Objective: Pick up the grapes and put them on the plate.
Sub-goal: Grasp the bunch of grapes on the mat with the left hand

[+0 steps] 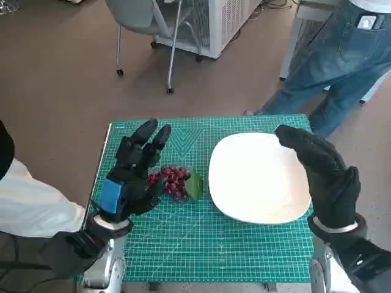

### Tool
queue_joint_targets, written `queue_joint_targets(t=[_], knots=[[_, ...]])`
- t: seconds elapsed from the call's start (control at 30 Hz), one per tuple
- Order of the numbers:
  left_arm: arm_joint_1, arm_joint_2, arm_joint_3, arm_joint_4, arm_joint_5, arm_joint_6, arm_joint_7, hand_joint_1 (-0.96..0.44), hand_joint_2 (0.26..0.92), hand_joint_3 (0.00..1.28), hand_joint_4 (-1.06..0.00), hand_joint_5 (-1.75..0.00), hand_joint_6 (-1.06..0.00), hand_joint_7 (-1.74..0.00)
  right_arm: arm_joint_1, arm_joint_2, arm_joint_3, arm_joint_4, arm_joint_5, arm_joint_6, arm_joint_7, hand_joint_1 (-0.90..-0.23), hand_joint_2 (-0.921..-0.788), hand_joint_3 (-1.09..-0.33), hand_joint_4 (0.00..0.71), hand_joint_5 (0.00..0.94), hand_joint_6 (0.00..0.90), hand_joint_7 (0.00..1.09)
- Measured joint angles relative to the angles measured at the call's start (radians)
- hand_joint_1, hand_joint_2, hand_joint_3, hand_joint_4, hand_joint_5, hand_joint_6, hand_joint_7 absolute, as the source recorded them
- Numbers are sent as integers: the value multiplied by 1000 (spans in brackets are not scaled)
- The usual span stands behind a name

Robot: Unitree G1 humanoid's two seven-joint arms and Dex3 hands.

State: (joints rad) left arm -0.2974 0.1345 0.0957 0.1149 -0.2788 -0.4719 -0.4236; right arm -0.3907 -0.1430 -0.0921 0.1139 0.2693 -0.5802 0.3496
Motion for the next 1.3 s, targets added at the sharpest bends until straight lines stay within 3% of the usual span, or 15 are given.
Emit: queue_joint_targets(t=[1.3], knots=[[0, -1, -2, -1, 0, 6, 2, -541, 921, 448, -232, -1, 1, -517, 1, 0, 0, 0, 0, 0, 0, -559, -921, -607, 375, 1, 58, 637]])
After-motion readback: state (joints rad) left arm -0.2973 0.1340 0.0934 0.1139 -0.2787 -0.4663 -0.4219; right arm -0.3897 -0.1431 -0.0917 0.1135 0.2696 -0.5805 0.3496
